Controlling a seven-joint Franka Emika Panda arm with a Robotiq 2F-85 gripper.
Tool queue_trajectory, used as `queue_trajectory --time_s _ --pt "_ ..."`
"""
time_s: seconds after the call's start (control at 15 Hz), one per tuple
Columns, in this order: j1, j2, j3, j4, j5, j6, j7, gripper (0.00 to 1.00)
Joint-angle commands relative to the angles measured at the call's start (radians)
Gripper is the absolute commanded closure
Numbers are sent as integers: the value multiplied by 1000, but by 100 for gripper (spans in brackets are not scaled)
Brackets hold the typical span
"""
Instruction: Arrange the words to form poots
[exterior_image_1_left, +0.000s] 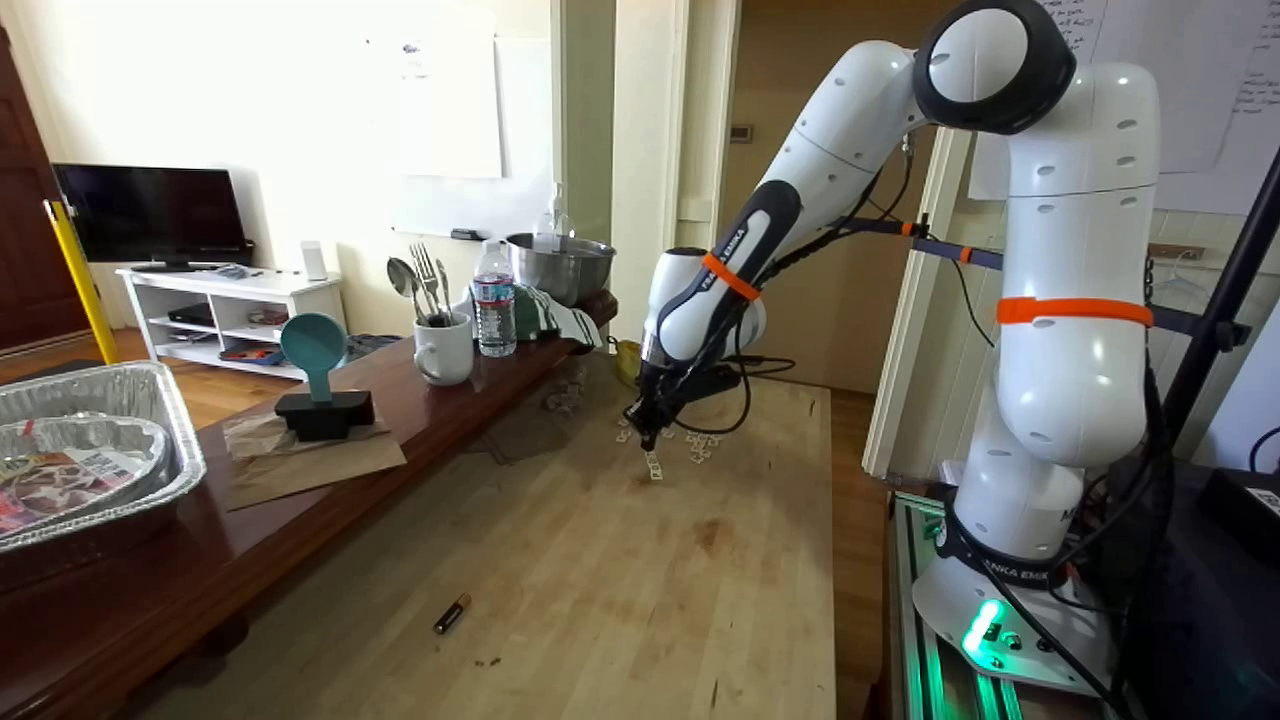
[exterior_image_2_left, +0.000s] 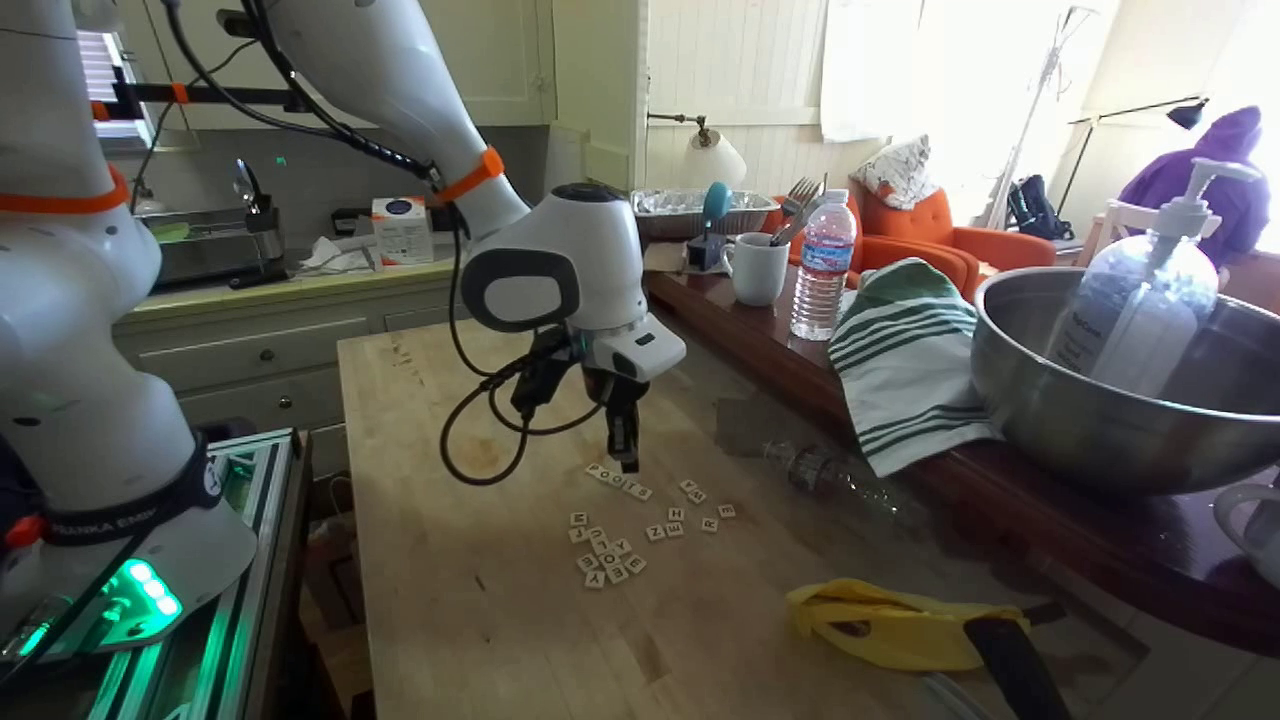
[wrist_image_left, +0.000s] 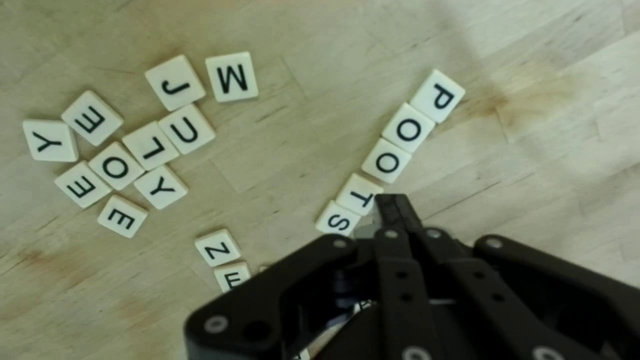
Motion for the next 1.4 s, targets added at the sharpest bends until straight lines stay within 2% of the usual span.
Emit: queue_trajectory --time_s 0.0,0.67,1.07,1.33 --pt "2 -17 -12 -8 -17 24 -53 100" --pt "-47 42 12 14 -53 114 -438 100" --pt "-92 100 33 27 -96 205 -548 100" --pt "-124 133 55 28 -129 250 -578 100"
